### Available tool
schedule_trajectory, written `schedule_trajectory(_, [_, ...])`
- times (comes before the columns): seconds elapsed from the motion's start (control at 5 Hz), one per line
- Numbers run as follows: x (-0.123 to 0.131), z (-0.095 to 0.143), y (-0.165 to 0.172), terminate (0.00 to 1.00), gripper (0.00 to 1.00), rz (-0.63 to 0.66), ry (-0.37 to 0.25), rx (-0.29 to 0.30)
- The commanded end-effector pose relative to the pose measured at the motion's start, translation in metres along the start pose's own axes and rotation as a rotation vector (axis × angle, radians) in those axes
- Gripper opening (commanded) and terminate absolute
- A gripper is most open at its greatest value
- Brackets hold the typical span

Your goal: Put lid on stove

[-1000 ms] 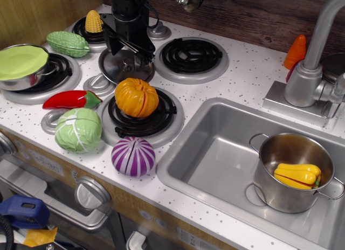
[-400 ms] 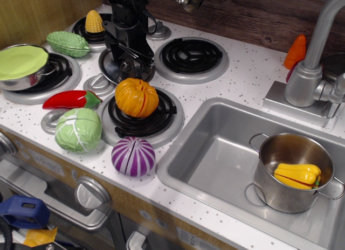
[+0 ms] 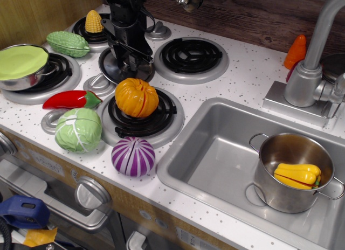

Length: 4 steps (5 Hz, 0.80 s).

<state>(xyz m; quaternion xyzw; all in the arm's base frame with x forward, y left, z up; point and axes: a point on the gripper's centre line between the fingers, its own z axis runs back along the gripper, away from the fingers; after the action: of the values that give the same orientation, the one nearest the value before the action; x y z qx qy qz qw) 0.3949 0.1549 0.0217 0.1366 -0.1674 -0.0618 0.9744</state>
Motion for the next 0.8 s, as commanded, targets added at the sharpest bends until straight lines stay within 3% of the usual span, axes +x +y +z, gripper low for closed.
schedule_trajectory(0.0, [0.007,0.032,0.015,0.0,0.0,-0.001,0.019,0.01])
schedule_trajectory(0.4, [0.019,0.061,0.03,0.0,0.0,-0.063,0.017,0.035])
schedule_trajectory(0.6, [0.03,0.069,0.02,0.0,0.0,-0.027,-0.09,0.059])
